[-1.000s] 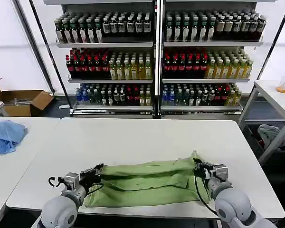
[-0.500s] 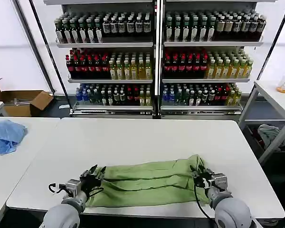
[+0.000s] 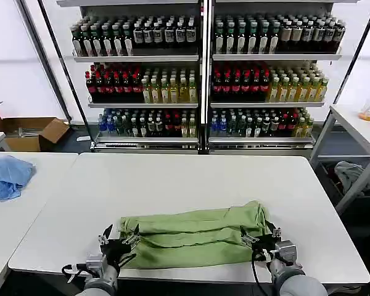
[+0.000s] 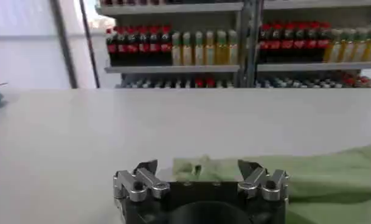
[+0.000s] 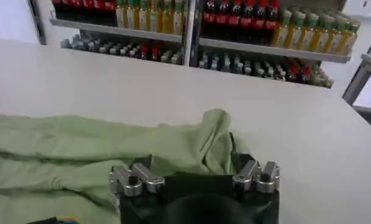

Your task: Fold and organize the clothes.

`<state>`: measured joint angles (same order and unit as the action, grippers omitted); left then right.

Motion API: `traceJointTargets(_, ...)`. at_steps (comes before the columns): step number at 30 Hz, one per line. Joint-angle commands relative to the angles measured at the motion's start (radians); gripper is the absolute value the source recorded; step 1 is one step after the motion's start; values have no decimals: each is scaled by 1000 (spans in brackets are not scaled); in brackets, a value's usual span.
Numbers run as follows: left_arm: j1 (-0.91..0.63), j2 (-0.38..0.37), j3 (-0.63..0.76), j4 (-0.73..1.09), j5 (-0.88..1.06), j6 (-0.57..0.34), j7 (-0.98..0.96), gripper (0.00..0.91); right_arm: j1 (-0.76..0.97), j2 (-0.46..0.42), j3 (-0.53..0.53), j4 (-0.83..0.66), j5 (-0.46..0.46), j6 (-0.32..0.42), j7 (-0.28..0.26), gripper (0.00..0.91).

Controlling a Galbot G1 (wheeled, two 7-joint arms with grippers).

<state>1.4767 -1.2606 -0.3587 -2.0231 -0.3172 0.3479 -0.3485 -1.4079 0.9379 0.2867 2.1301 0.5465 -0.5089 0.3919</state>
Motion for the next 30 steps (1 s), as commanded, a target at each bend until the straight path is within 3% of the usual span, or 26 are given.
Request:
traceJointTargets(1, 35, -162, -12, 96, 121, -48, -46, 71, -38, 5, 9, 13, -26, 12, -3, 907)
traceJointTargets(4, 36, -177, -12, 112, 119, -50, -43, 20, -51, 4, 15, 12, -23, 17, -5, 907)
traceJointTargets(21, 21, -213, -109, 100, -15, -81, 12, 20, -23, -24, -2, 6, 3, 24, 5, 907)
traceJointTargets(25, -5, -166, -188, 71, -43, -55, 15, 20, -17, -30, -4, 3, 8, 28, 4, 907)
traceJointTargets(30, -30, -33, -307, 30, -110, -11, 29, 20, 1, -34, -12, -3, 13, 29, 3, 907)
